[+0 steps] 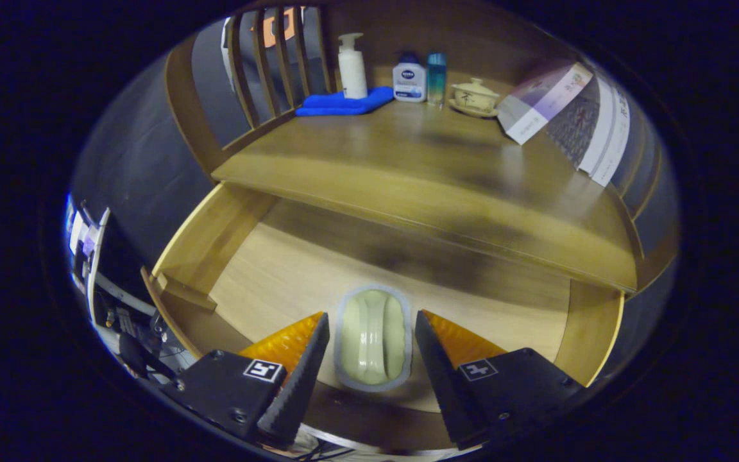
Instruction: Pull open the drawer, take out the items inside it, and place them on the countertop above the cabinet.
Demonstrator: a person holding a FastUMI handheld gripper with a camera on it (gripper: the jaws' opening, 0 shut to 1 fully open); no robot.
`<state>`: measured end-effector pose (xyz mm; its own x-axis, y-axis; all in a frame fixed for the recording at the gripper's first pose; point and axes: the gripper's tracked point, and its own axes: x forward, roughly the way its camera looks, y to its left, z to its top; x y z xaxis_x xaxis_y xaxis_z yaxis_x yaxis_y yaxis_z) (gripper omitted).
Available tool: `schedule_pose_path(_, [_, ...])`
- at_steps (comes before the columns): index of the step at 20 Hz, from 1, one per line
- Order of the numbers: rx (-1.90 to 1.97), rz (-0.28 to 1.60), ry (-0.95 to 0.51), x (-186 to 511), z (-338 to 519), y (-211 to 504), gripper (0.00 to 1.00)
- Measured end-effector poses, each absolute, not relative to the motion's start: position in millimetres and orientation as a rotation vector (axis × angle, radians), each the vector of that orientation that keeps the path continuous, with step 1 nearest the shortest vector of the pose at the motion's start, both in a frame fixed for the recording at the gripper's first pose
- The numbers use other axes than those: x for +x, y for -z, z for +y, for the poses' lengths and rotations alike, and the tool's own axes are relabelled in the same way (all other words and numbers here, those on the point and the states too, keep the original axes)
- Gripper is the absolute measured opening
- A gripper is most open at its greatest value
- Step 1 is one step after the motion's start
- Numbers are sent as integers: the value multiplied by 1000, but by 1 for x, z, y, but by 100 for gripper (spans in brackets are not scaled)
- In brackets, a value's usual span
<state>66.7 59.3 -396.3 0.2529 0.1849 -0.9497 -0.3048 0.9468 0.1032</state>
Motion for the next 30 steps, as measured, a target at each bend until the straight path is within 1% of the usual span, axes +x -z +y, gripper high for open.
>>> schedule_pose_path(3, [-149,1301,-327,67,56,405,77])
schedule_pose_path(6, [-171,1325,-330,63,54,414,65])
schedule_pose_path(7, [-175,1338,-323,61,52,417,56])
schedule_pose_path(8, [-172,1352,-320,59,51,421,52])
schedule_pose_path(11, [-116,1374,-319,58,54,422,34])
schedule_pose_path(13, [-131,1365,-293,60,47,420,22])
schedule_pose_path(17, [-93,1326,-297,66,46,399,19])
schedule_pose_path(19, [-98,1290,-285,71,43,382,19])
schedule_pose_path(26, [-102,1160,-311,92,44,315,19])
schedule_pose_path(30, [-87,1104,-257,122,29,290,19])
